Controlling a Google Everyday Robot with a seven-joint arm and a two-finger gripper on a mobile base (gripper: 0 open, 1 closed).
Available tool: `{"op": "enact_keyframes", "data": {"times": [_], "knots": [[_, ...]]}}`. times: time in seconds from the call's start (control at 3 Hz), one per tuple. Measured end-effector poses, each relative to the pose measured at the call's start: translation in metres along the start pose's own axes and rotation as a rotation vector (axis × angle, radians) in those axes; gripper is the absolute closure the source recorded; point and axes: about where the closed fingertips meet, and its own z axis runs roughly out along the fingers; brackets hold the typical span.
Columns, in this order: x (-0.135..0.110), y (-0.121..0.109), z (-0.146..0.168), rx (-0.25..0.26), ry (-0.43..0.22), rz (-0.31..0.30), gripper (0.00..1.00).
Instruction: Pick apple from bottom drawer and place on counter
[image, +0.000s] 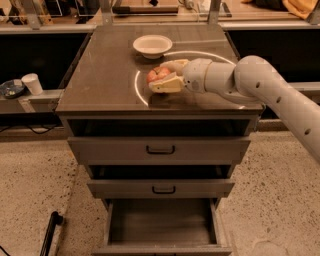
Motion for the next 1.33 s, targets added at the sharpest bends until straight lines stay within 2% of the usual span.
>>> {"op": "enact_keyframes", "data": {"times": [1.0, 1.33], "knots": [[0.0000, 0.0000, 0.0001, 0.000, 0.000, 0.000, 0.15], [0.0000, 0.0001, 0.0001, 0.000, 0.000, 0.000, 0.00]]}}
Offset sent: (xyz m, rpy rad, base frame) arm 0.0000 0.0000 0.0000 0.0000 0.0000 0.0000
